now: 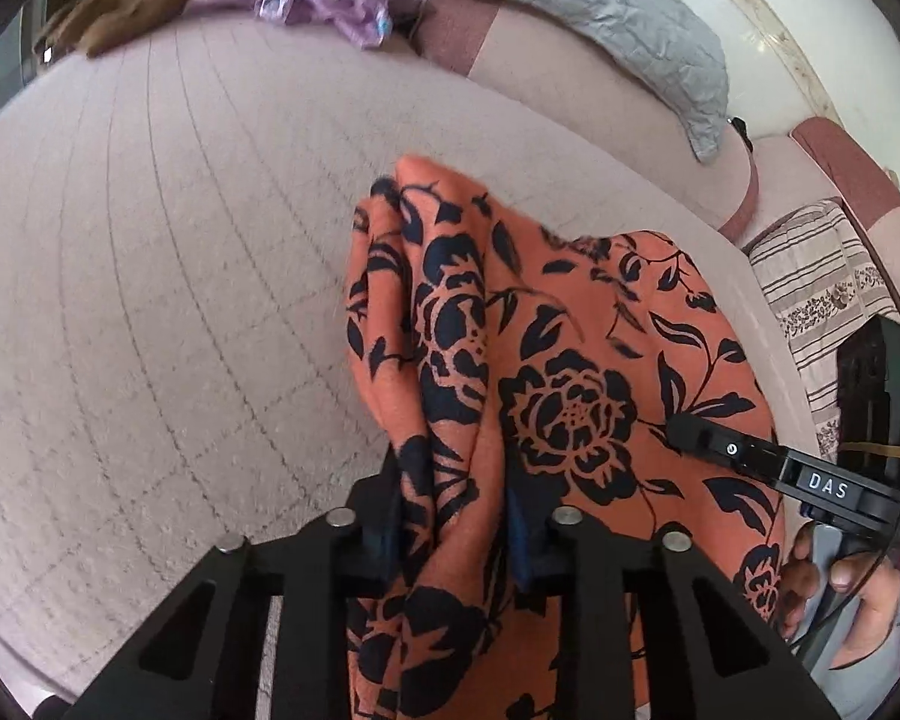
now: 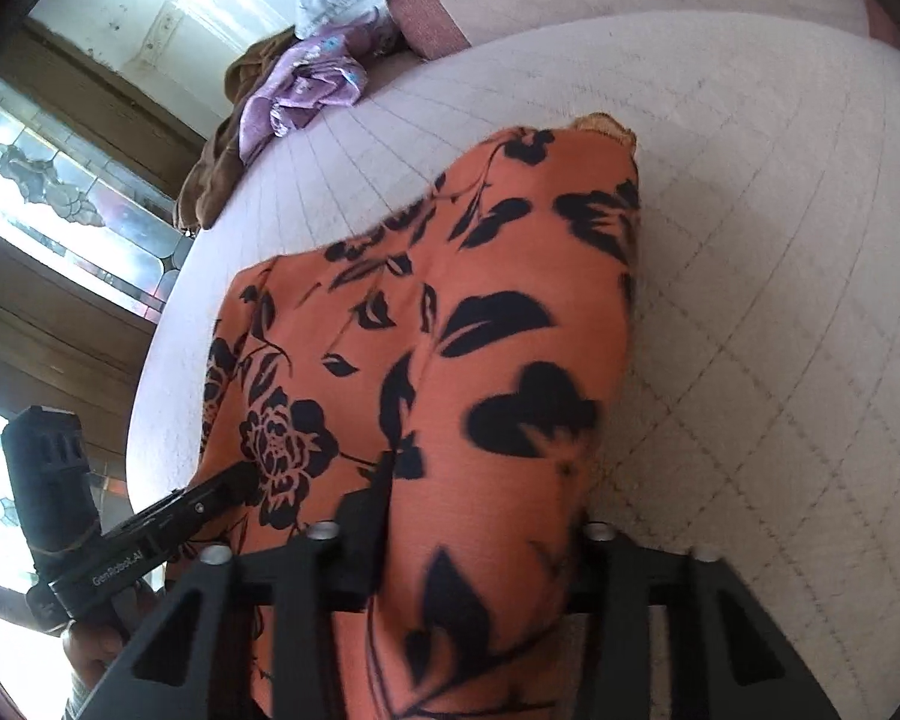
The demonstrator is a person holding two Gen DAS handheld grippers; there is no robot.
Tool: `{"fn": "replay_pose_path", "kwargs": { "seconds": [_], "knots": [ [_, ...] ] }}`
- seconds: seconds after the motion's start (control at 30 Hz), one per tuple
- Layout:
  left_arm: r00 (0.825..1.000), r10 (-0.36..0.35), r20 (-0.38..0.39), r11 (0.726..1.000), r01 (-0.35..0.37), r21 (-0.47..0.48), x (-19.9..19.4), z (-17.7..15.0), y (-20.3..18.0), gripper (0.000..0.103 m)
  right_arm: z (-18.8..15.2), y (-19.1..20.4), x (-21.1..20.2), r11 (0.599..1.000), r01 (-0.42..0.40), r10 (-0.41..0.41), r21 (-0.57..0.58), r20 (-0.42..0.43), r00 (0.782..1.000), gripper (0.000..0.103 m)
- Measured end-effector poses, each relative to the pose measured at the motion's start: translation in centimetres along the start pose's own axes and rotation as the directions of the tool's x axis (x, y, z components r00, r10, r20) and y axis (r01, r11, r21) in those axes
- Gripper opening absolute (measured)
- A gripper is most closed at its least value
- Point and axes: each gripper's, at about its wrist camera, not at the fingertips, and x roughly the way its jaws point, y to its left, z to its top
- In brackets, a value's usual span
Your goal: Fold small clothes
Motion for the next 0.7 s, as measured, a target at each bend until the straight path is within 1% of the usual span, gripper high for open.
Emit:
{"fn": "replay_pose_path", "kwargs": {
  "seconds": [0.03, 0.1, 0.2, 0.3, 0.4, 0.57, 0.67, 0.7],
  "knots": [
    [1.000, -0.001, 0.009, 1.000, 0.001, 0.004, -0.4, 0.2, -0.4, 0.026, 0.1, 0.3, -0.5, 1.000, 0.006, -0.006, -0.023, 0.008, 1.000, 0.037],
    [0.999, -0.027, 0.034, 1.000, 0.026, 0.003, -1.4, 0.1, -0.7, 0.025, 0.3, 0.9, -1.8, 0.998, 0.008, -0.006, -0.057, 0.038, 0.999, 0.036],
    [0.995, -0.051, 0.091, 0.998, 0.048, 0.034, -3.3, 0.1, -1.9, 0.024, 0.9, 0.8, -4.3, 0.997, 0.014, -0.007, -0.077, 0.093, 0.996, 0.036],
    [0.985, -0.072, 0.154, 0.994, 0.059, 0.087, -4.9, 0.2, -3.3, 0.025, 2.2, -0.1, -8.0, 0.996, 0.017, -0.001, -0.089, 0.176, 0.984, 0.036],
    [0.980, -0.073, 0.183, 0.989, 0.048, 0.139, -5.1, 0.1, -3.4, 0.025, 3.7, -1.4, -11.3, 0.996, 0.022, 0.000, -0.089, 0.248, 0.969, 0.036],
    [0.982, -0.072, 0.177, 0.986, 0.043, 0.162, -3.1, 0.0, -2.4, 0.025, 5.9, -4.3, -13.9, 0.997, 0.041, -0.020, -0.062, 0.304, 0.952, 0.036],
    [0.986, -0.059, 0.154, 0.986, 0.033, 0.161, -1.4, -0.1, -2.0, 0.026, 6.5, -6.3, -14.2, 0.998, 0.046, -0.029, -0.048, 0.308, 0.951, 0.036],
    [0.989, -0.050, 0.142, 0.987, 0.027, 0.157, -0.5, -0.3, -1.6, 0.028, 6.5, -7.0, -14.1, 0.998, 0.044, -0.028, -0.046, 0.304, 0.952, 0.036]
  ]
}}
